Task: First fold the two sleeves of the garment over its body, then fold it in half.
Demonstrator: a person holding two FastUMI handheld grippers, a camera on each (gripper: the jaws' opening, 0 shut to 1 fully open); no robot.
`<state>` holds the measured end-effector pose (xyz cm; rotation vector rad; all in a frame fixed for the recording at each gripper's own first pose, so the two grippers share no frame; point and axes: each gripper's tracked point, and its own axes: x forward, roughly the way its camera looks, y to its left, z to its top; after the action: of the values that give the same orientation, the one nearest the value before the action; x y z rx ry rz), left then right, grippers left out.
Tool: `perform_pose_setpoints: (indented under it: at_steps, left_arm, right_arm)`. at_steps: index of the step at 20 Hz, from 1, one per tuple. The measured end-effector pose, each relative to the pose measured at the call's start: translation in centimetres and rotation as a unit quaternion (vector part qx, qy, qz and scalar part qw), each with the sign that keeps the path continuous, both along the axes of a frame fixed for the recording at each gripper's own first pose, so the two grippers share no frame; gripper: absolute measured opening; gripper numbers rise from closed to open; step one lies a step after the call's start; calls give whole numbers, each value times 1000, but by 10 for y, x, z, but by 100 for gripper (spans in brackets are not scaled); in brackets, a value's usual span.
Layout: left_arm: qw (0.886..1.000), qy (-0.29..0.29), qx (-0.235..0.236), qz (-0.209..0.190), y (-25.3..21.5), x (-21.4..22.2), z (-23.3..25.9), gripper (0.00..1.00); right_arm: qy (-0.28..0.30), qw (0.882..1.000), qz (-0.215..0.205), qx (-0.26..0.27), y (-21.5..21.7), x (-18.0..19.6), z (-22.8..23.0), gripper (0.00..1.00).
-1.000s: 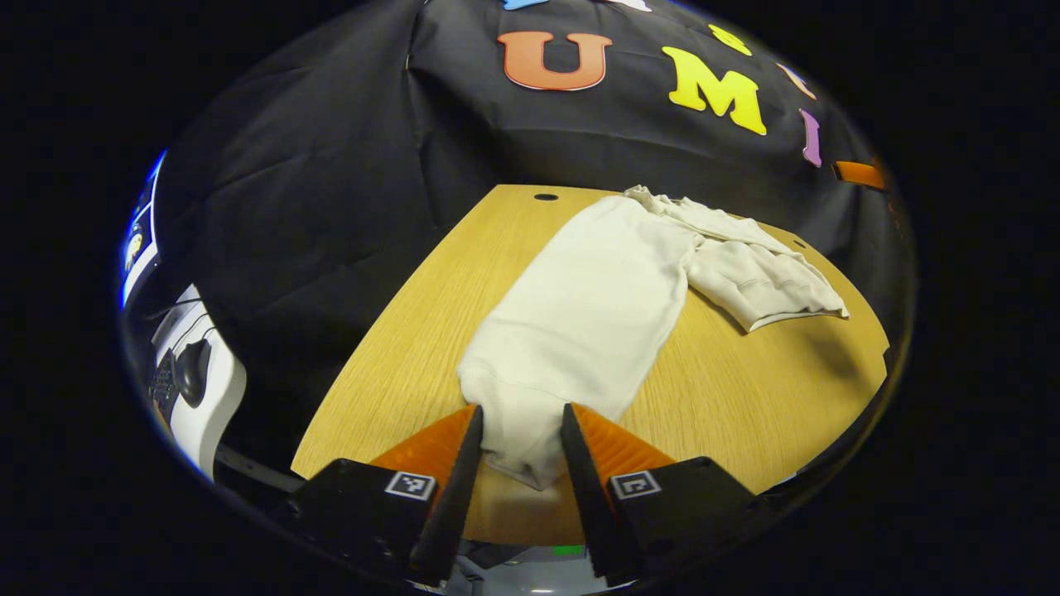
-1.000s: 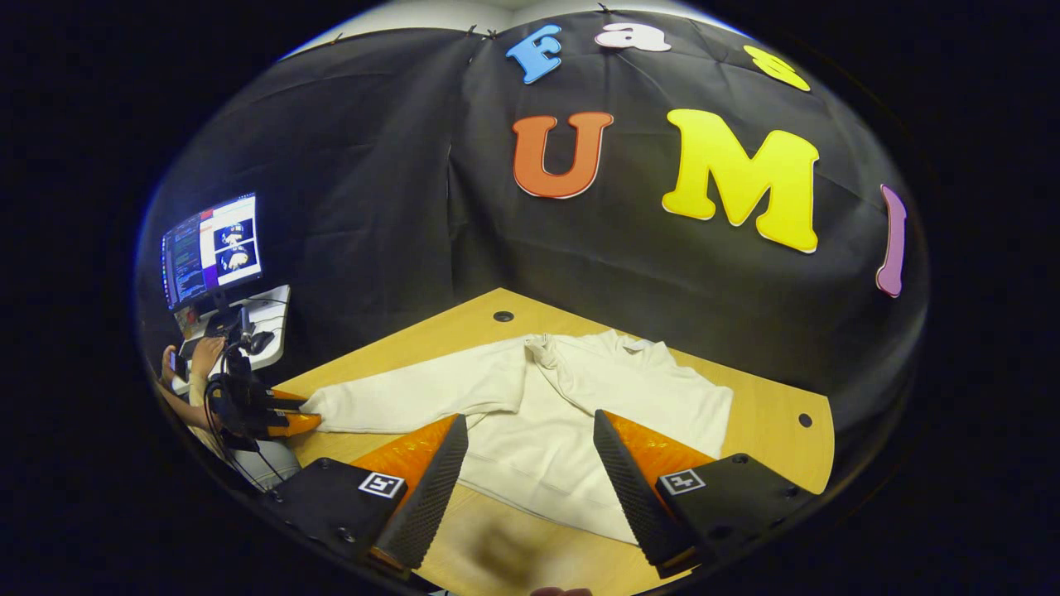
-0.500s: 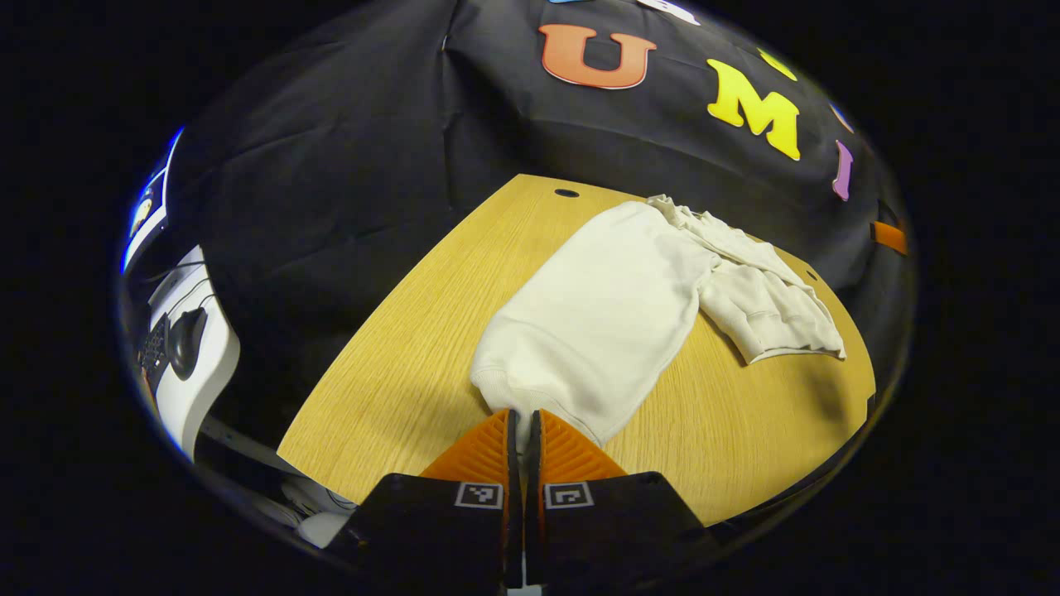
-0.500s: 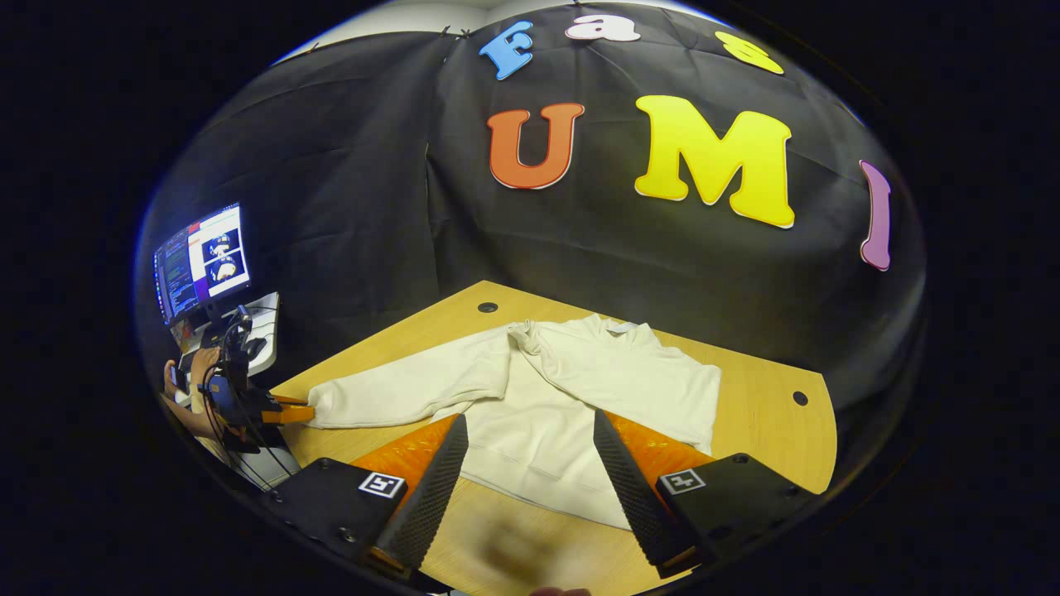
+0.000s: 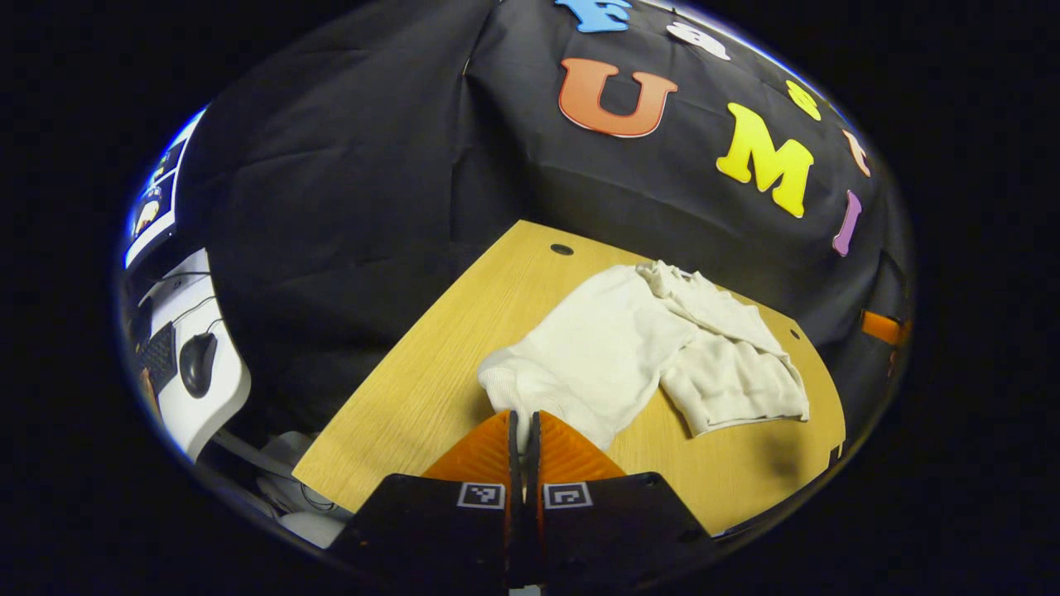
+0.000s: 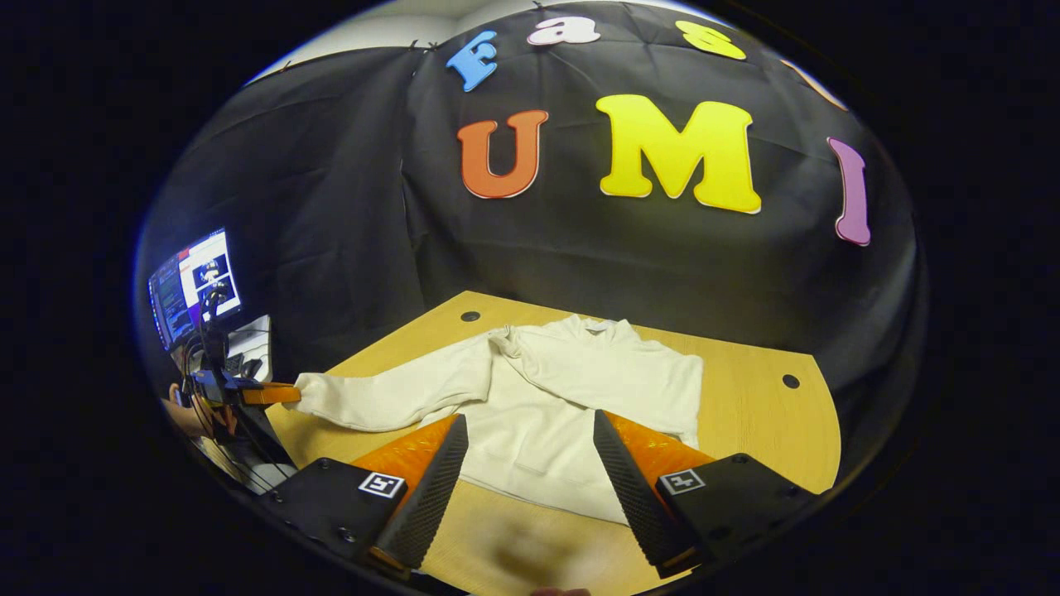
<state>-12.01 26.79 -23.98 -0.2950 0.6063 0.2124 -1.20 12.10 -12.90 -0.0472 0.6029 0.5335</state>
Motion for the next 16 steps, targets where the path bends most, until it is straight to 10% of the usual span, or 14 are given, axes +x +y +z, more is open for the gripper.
perform_pose_setpoints:
  at_steps: [16]
  left_arm:
    - [975,-129,99,-153,-64,230,208,3]
  right_arm:
    - [-31,983,-157,85,-153,25,46,98]
